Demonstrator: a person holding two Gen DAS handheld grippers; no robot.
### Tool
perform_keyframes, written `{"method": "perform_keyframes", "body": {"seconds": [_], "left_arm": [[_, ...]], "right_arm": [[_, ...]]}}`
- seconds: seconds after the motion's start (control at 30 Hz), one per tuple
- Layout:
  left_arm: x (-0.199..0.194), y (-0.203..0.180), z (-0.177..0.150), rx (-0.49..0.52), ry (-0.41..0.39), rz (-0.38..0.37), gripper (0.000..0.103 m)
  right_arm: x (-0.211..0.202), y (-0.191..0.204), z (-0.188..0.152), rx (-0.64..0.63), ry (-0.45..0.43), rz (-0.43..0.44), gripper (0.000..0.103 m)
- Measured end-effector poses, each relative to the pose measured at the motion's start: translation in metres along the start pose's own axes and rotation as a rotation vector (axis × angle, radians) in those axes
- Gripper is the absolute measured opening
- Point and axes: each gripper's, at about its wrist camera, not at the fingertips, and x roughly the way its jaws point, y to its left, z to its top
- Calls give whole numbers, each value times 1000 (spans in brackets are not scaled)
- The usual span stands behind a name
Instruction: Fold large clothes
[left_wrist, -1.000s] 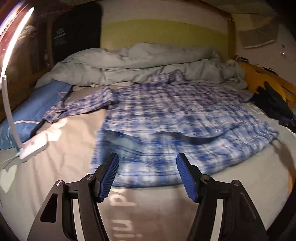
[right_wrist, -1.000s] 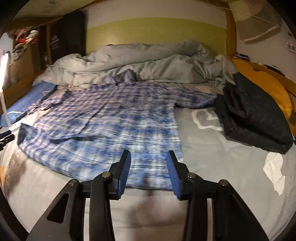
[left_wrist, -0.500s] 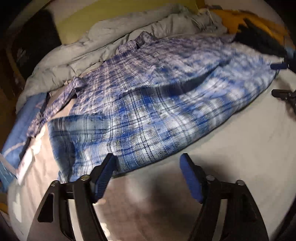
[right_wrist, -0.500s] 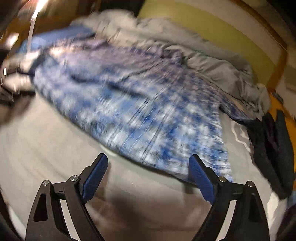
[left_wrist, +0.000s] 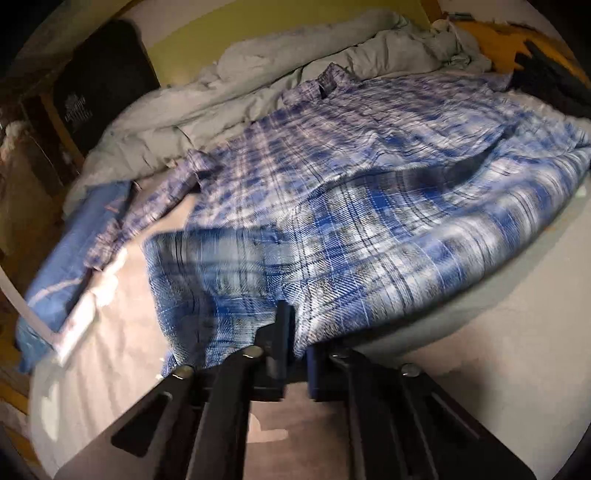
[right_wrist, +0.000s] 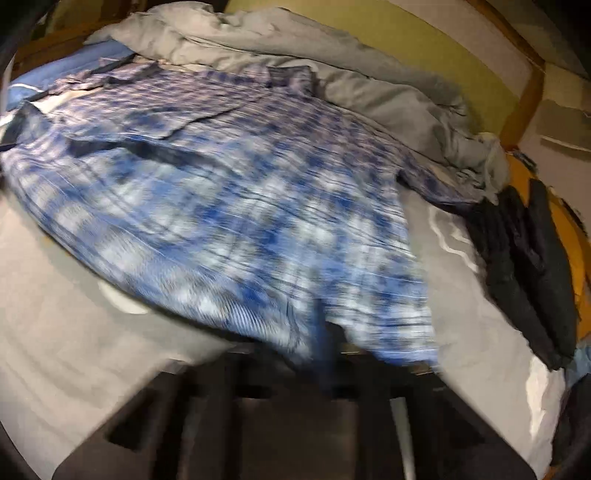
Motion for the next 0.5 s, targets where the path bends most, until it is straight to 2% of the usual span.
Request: {"method": "perform_keyframes", "body": {"seconds": [0.13,0.2,0.33,0.5], "left_arm": [[-22,-6,-2,21,-56,26,3],[-37,-5,-6,3,-70,11,3],[-80,-2,-22,-17,-71,-67,3],[-115,-2,-42,-44,-59,-111,3]], "right_arm": [[-16,-1,-4,-9,-42,-41,1],[-30,-5,-8,6,-64,-54,0],[-59,-23,-22,72,-64,-9,0],[-96,-20,-51,50,-36,36,0]]}}
